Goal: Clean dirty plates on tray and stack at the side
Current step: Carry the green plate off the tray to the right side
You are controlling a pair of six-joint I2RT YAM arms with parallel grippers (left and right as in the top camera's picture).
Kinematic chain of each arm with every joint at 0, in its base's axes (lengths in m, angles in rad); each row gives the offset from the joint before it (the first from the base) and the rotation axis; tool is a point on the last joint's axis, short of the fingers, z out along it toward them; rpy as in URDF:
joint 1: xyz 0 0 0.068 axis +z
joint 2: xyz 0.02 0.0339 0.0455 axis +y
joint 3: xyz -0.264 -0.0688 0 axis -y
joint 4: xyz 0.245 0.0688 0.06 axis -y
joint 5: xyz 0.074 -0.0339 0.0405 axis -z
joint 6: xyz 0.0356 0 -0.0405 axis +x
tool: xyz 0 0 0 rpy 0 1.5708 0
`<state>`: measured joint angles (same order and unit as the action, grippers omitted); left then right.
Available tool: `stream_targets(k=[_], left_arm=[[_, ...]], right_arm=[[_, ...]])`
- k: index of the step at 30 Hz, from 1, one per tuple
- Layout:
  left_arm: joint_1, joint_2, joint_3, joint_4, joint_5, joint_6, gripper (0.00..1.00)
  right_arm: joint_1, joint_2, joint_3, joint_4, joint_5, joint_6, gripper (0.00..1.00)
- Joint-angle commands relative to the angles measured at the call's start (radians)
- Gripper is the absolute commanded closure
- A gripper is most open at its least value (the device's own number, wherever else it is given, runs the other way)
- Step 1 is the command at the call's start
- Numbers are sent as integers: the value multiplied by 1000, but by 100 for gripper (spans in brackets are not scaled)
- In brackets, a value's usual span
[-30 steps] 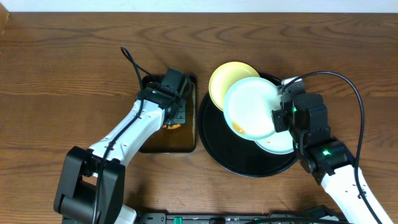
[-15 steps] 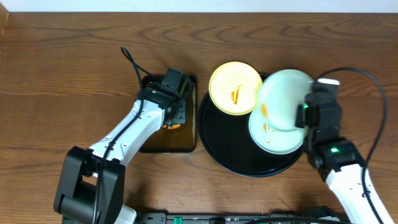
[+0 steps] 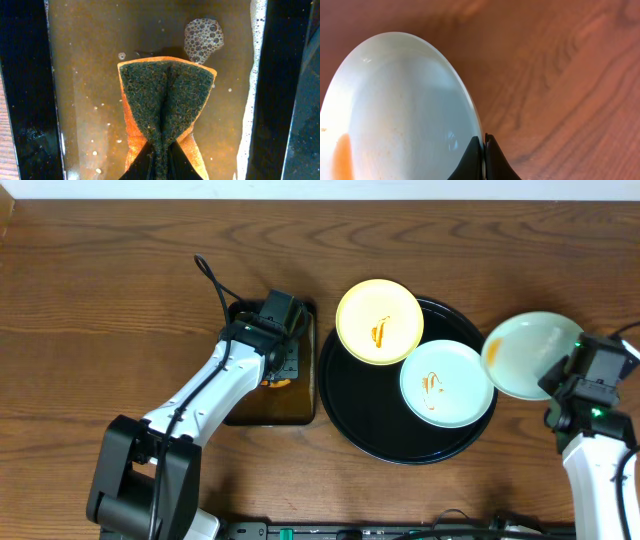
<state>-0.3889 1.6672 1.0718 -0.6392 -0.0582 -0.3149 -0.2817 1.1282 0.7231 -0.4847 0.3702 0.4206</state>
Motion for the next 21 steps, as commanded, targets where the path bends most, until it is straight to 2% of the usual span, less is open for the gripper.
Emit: stream_targets(k=[1, 5, 8, 10, 12, 14, 21], left_arm=[[2, -2, 0, -1, -1, -6, 91], [2, -2, 0, -4, -1, -5, 91], [2, -2, 0, -5, -1, -5, 91], [2, -2, 0, -5, -1, -5, 91], [2, -2, 0, -5, -1, -5, 91], [2, -2, 0, -5, -1, -5, 91], [2, -2, 0, -4, -1, -5, 91]], right_arm=[[-73, 53, 22, 1, -31, 52, 99], [-102, 89, 22, 53, -48, 67, 98], [-105, 95, 22, 119, -125, 17, 95], [-105, 95, 22, 138, -191, -1, 88], [-102, 95, 22, 132, -304, -44, 76], [-97, 95, 22, 105, -403, -80, 72], [-51, 95, 20, -152, -661, -111, 69]])
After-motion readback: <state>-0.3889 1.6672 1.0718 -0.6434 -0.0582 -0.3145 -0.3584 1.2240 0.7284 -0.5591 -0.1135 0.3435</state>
